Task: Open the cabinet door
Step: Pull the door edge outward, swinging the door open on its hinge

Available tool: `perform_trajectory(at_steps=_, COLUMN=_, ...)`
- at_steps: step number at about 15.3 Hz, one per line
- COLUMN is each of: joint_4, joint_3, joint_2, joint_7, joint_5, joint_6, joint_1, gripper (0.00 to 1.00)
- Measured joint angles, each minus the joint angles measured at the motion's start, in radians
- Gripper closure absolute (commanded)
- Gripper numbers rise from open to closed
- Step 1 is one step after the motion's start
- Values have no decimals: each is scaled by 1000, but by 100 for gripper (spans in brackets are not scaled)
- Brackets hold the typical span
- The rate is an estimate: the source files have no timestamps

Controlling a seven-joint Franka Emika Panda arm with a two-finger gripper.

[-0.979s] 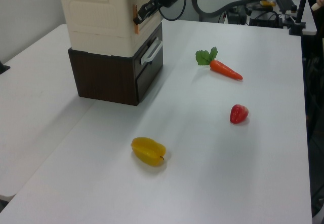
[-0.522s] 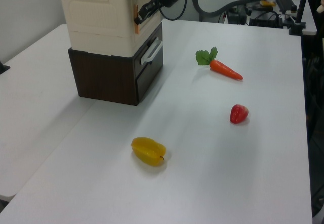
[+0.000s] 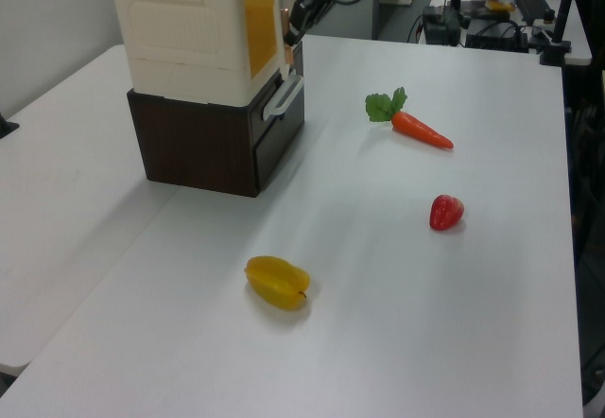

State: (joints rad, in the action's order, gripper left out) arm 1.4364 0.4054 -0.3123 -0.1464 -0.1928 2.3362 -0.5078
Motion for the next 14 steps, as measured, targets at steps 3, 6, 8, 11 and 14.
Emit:
perform_trajectory(at_steps=3, joint_4=4, joint_3=0, joint_2=46, joint_7=6, joint_5=-2, joint_6=-154, joint_1=20, gripper=97)
perform_trajectory(at_steps=6, joint_4=11, joint_3=1, joint_2=101, joint_7=24, joint_5=-2, joint_6=-331, joint_1=59, gripper=88)
perform_trajectory(at_steps=8, joint_4=14, joint_3=3, joint_2=133, joint_7=54, joint_5=-2, joint_6=-432, joint_1=97, gripper=63)
perform_trajectory(at_steps=11, joint_4=16, joint_3=13, joint_2=167, joint_7=99, joint_5=-1, joint_6=-562, joint_1=161, gripper=19)
perform_trajectory(at_steps=14, joint_4=18, joint_3=15, joint_2=192, joint_7=110, joint_5=14, joint_6=-669, joint_1=216, gripper=0)
